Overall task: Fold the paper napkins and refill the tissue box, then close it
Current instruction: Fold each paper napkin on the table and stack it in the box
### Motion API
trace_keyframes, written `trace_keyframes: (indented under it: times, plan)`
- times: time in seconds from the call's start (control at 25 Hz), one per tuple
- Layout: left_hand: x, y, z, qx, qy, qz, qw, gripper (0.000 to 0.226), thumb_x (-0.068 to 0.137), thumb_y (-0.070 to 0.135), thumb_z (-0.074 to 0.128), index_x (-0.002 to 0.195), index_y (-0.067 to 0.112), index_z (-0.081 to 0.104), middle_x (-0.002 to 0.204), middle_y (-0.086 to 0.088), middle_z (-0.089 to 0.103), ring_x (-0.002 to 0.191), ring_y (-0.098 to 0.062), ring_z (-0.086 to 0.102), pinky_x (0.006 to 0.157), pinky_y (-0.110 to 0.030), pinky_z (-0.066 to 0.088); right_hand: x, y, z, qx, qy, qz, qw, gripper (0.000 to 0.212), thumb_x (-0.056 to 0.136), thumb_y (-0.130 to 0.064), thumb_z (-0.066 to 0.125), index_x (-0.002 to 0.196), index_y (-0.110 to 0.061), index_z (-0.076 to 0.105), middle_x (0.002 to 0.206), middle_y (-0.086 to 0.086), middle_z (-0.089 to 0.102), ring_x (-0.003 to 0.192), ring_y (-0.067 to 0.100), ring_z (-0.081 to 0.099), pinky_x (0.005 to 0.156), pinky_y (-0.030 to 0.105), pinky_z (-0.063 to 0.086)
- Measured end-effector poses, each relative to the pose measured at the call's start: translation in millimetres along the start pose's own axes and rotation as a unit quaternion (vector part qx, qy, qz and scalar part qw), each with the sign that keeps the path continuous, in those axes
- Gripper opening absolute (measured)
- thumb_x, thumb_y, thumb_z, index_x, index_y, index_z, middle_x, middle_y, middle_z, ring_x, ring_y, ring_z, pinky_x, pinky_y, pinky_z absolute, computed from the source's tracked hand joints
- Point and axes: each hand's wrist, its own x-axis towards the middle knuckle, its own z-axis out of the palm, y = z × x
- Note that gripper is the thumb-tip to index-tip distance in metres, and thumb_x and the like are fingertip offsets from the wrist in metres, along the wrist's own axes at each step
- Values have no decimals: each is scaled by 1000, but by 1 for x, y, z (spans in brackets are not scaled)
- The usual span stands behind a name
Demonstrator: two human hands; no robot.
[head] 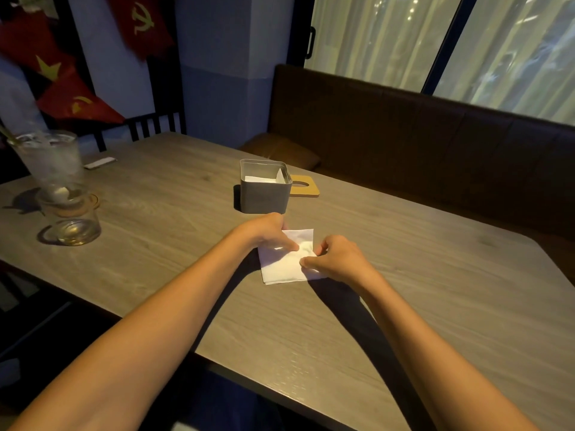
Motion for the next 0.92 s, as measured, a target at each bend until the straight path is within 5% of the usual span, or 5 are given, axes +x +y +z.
trace_keyframes:
  times: [0.12, 0.24, 0.48, 0.72, 0.92]
  plan:
    - [-8, -5, -10, -123, -27, 54, 991, 28, 89, 41, 73, 106, 21, 65, 108, -3, 64, 97, -20, 65, 81, -28, 56, 2, 2, -4, 21, 1, -26, 999, 25, 82, -34, 75, 94, -21, 58, 88, -1, 62, 78, 15, 60, 62, 25, 50]
    - [-18, -13, -22, -229, 40, 92, 968, 19, 90, 34, 73, 104, 25, 63, 107, 1, 62, 96, -18, 64, 76, -25, 57, 6, 1, -7, 111, 10, -48, 993, 15, 88, -28, 68, 97, -17, 65, 93, 4, 69, 81, 18, 67, 68, 36, 60]
    - [-8, -27, -73, -392, 210, 45, 894, 35, 90, 26, 73, 119, 29, 54, 104, 13, 56, 95, -13, 62, 65, -22, 55, 38, -49, -38, 259, 103, -125, 952, 13, 96, -20, 62, 104, -15, 70, 95, 0, 68, 87, 15, 67, 64, 17, 53]
    - [38, -44, -96, -377, 298, -12, 877, 50, 90, 17, 73, 131, 28, 47, 133, -3, 53, 113, -23, 57, 89, -39, 59, 132, -105, -68, 222, 141, -154, 952, 11, 96, -19, 61, 91, -19, 70, 90, 4, 69, 85, 19, 69, 66, 23, 57]
    - [68, -45, -96, -369, 314, -35, 874, 51, 90, 15, 73, 132, 28, 47, 134, -4, 53, 112, -22, 58, 88, -39, 60, 179, -120, -54, 104, 134, -163, 972, 16, 96, -25, 59, 98, -13, 69, 94, 4, 67, 82, 14, 62, 61, 16, 49]
